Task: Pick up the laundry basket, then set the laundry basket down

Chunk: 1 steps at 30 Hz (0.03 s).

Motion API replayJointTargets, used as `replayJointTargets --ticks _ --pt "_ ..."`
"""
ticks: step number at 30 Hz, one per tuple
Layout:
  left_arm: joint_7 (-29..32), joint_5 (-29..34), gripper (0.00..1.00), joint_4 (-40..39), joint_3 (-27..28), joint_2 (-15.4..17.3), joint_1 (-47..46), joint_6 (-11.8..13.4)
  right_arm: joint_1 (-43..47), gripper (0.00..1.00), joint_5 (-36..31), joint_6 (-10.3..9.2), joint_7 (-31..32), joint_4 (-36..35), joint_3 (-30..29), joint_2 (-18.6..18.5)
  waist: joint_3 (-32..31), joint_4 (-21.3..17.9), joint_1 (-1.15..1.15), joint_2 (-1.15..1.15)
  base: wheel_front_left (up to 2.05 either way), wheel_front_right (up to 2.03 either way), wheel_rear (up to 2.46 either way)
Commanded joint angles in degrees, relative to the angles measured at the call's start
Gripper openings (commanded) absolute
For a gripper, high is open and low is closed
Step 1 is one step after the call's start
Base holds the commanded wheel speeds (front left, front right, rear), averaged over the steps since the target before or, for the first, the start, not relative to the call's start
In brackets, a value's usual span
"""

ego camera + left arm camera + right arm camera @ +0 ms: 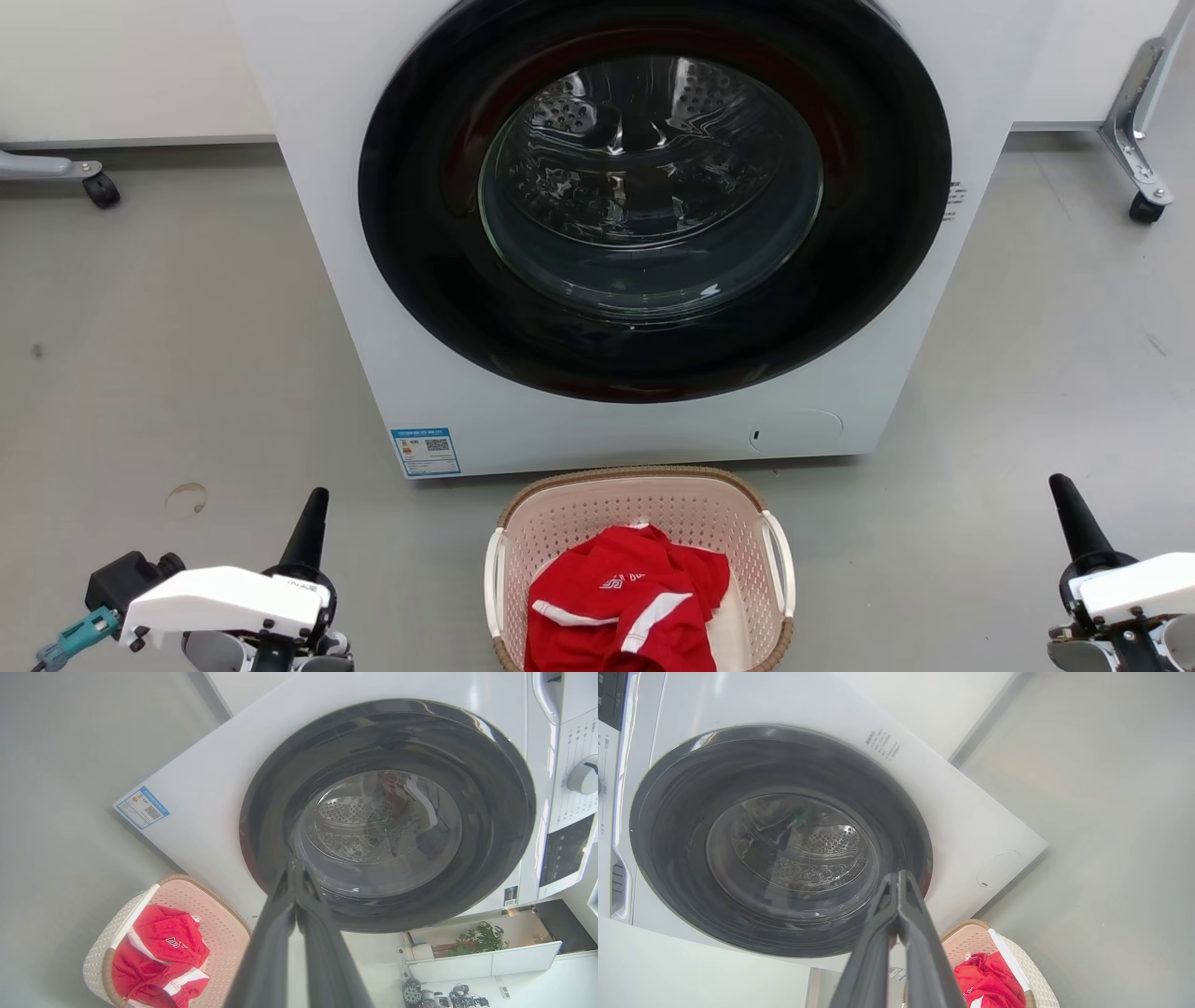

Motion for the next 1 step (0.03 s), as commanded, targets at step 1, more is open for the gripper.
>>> replayJointTargets --ticks 1 --pt "0.53 -0.82 0.00 -1.56 2.75 0.45 -1.06 -0.86 -3.39 0.00 1.49 -0.09 0.36 -1.78 -0.02 -1.43 0.04 -0.02 0.00 0.00 0.00 0.00 0.00"
